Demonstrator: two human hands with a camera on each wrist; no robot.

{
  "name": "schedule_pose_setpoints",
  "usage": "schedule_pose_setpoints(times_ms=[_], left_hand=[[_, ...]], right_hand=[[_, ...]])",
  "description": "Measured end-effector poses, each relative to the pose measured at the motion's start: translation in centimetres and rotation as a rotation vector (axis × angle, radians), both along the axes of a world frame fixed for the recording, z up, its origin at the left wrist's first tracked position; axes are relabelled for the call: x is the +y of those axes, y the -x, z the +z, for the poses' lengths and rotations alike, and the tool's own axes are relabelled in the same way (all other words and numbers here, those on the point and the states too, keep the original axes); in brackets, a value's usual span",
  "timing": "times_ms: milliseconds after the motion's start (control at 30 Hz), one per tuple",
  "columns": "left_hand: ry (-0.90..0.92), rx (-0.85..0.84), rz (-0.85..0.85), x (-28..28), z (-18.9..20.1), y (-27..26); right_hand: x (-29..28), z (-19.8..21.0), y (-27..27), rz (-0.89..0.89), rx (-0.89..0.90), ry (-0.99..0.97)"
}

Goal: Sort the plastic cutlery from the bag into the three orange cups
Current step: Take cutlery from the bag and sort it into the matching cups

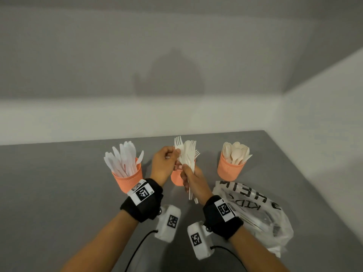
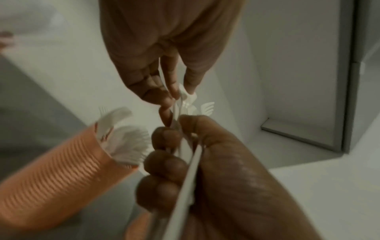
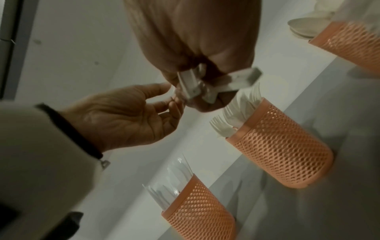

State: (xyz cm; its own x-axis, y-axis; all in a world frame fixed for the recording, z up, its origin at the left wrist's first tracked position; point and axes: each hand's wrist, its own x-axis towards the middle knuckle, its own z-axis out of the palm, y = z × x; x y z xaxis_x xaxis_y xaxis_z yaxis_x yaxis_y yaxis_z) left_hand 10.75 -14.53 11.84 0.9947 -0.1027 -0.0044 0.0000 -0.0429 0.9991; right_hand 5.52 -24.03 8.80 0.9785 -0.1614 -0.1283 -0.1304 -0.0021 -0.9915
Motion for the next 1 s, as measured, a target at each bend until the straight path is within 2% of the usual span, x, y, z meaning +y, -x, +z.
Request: schedule_pose_setpoints(times_ms=[167,333,400,500,667,867,1000], left_hand=[[0.105,0.073,0.033,-0.9,0.3,-0.6],[0.391,0.139,0.095,0.2,2.1,-1.3],[0.448,0.192,0.112,0.7,2.3,-1.3],[0.250,0.189,0.074,0.7,1.9,-0.7],[-0.036,0.179,-0.120,-0.9,1.1,1.3],[-0.129,0.145,-0.112,-2.5,-0.4,1.8],[-0.144,0.097,-0.136,-2.8,-0.4,1.5]], right_hand=[[-1.0,-0.4,0.3,-0.017,-0.036,-0.015],[-1.7,-0.8,0.6,-0.058,-0.062,0.019],[-1.9,-1.0,0.5,-0.062,-0.089,0.055],[-1.8,-1.7,0.0,-0.078,-0.101,0.139],[-1.2,-2.8,-0.8,-0.098,-0.101,0.268],[-1.3,-1.7,0.2,-0.025,-0.120,0.335],[-1.4,-1.7,0.2,-0.015,-0.116,0.262]])
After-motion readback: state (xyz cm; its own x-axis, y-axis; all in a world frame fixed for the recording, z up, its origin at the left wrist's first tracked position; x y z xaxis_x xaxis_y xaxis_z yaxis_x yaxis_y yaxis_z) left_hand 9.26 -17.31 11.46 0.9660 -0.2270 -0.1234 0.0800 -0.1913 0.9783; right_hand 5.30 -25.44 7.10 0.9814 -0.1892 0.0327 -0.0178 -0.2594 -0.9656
